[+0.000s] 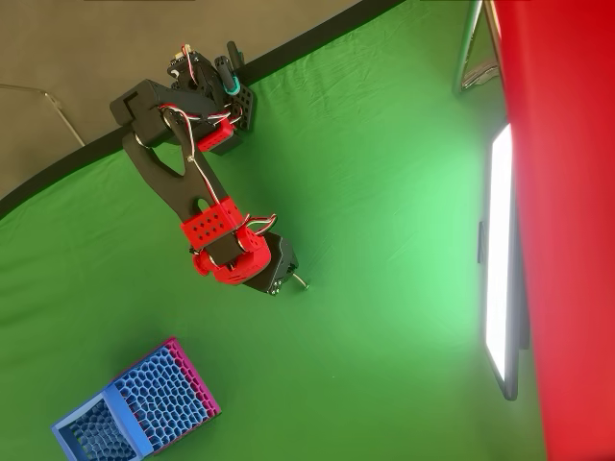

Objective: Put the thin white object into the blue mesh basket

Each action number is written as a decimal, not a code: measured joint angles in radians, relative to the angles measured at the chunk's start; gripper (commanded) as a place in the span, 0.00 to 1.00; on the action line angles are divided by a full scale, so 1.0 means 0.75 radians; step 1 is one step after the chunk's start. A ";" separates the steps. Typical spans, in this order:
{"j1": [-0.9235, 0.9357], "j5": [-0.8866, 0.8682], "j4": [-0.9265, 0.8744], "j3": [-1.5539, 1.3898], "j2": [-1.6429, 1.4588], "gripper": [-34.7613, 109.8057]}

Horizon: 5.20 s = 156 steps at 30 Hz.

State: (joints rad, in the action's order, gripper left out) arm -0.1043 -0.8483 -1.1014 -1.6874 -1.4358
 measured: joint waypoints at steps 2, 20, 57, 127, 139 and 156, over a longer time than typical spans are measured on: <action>-0.004 -0.027 0.000 0.020 0.025 0.30; 0.074 -0.131 0.004 0.102 0.182 0.31; 0.051 -0.127 0.006 0.370 0.493 0.31; 0.082 -0.153 -0.147 0.538 0.636 0.31; 0.082 -0.153 -0.155 0.538 0.636 0.30; 0.082 -0.153 -0.155 0.538 0.636 0.29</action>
State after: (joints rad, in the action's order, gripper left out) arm -0.0430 -0.9633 -1.2180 -1.2839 -0.9587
